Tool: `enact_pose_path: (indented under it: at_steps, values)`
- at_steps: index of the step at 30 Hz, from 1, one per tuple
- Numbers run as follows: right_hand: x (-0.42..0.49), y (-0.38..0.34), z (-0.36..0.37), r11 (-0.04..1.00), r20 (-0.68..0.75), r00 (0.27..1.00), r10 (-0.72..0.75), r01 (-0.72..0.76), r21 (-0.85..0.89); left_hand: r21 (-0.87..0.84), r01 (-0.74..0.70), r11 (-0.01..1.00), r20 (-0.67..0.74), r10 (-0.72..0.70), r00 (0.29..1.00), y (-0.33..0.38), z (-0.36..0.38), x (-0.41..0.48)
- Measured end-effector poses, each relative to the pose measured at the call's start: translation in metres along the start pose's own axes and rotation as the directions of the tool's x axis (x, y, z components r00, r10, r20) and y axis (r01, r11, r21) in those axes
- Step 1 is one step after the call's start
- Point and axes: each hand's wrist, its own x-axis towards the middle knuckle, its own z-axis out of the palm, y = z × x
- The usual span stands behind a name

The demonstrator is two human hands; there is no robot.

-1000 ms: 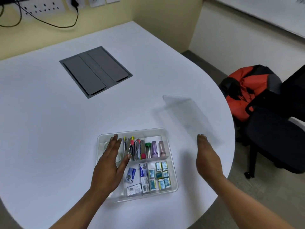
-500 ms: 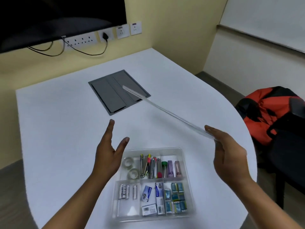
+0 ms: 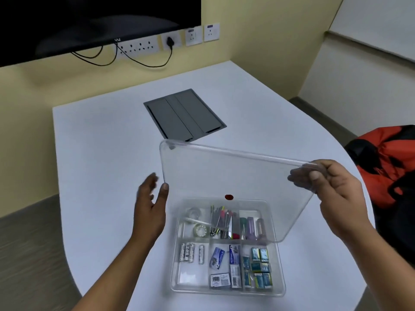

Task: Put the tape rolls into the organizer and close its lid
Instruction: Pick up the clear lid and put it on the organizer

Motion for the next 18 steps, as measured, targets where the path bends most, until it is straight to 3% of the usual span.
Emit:
enact_pose_path:
  at_steps: [3,6,10,12,14,16,18]
  values:
    - [0.008,0.006,0.002,0.984,-0.089,0.989,0.120,-0.106,0.144,-0.180,0.125,0.976,0.196,-0.089,0.977,0.001,-0.001,-0.001]
    - [0.013,0.031,0.004,0.946,-0.137,0.946,0.294,-0.267,0.185,-0.270,0.229,0.935,0.153,-0.193,0.969,-0.005,0.003,-0.004]
    - [-0.010,0.081,0.009,0.815,-0.052,0.813,0.580,-0.577,0.053,-0.348,0.424,0.836,0.156,-0.395,0.906,-0.022,0.011,-0.015]
    - [-0.030,0.101,0.012,0.773,-0.037,0.775,0.631,-0.632,-0.045,-0.347,0.470,0.812,0.139,-0.451,0.882,-0.031,0.014,-0.020]
    - [-0.046,0.114,0.014,0.743,-0.032,0.751,0.660,-0.658,-0.121,-0.259,0.465,0.846,0.125,-0.448,0.885,-0.040,0.014,-0.025]
    - [-0.058,0.120,0.014,0.718,-0.037,0.741,0.670,-0.660,-0.221,0.008,0.361,0.933,0.119,-0.359,0.926,-0.054,0.012,-0.030]
    - [-0.068,0.121,0.013,0.703,-0.039,0.749,0.661,-0.637,-0.316,0.283,0.236,0.930,0.159,-0.288,0.944,-0.071,0.007,-0.036]
